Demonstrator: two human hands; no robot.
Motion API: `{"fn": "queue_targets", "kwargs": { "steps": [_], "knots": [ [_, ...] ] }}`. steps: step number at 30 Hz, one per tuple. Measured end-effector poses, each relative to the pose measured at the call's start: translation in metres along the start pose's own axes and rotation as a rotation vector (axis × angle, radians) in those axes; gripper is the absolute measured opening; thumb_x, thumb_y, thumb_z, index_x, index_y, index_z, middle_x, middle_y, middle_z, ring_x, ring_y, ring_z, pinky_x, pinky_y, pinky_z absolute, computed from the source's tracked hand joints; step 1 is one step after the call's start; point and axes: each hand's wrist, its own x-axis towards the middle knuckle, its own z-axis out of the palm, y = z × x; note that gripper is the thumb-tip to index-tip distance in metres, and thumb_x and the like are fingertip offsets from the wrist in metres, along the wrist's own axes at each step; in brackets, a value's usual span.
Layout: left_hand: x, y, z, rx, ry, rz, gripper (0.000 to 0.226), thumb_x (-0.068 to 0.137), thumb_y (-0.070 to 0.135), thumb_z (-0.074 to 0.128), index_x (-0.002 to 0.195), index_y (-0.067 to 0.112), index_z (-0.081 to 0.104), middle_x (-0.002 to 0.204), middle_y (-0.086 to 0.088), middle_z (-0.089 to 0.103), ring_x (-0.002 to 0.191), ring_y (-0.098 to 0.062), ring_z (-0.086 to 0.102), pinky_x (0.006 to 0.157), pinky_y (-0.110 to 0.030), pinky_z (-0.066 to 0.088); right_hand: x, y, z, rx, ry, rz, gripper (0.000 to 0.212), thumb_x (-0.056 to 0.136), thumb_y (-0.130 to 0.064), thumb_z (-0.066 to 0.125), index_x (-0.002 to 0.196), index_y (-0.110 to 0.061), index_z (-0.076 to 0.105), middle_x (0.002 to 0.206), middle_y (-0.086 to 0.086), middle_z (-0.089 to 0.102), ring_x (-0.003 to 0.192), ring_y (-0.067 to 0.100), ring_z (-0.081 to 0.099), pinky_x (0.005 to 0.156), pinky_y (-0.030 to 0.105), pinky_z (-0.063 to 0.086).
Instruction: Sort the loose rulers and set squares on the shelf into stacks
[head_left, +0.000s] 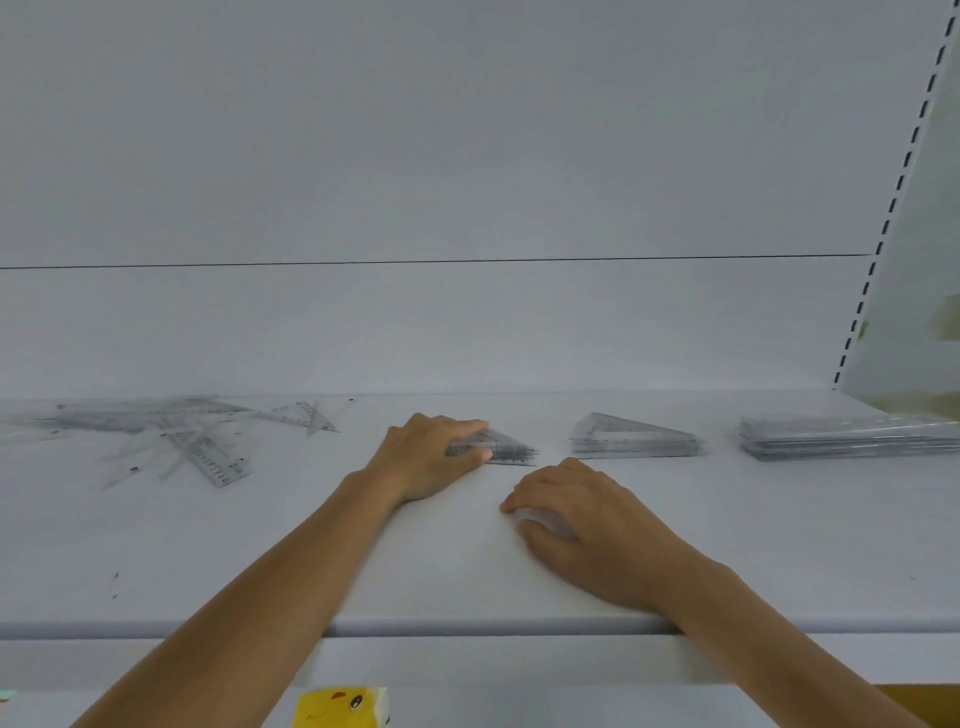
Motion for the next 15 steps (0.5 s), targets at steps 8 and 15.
{"fn": "queue_targets", "kwargs": {
  "steps": [8,15],
  "knots": [
    [-0.001,0.003,0.001,-0.052,0.042,-0.043,0.058,0.088,0.049,0.046,0.141,0.038,0.025,0.138,-0.002,0.044,0.130,-0.022,0.035,0.103,-0.039,0.026,0.002,0.002,-0.004,0.024,-0.017,0.001,0.026,0.091,-0.033,0.046,0.114,-0.035,0.058,0.118,-0.021,0.054,0.109,0.005,0.043,0.097,0.023,0.033],
    [-0.014,0.000,-0.015,-0.203,0.235,-0.043,0.039,0.088,0.037,0.053,0.125,0.024,0.051,0.127,-0.003,0.050,0.119,-0.020,0.046,0.101,-0.037,0.036,0.012,-0.004,-0.010,-0.072,-0.087,0.019,0.022,0.092,-0.030,0.046,0.110,-0.029,0.060,0.113,-0.012,0.056,0.108,0.010,0.047,0.094,0.023,0.036]
  ]
}}
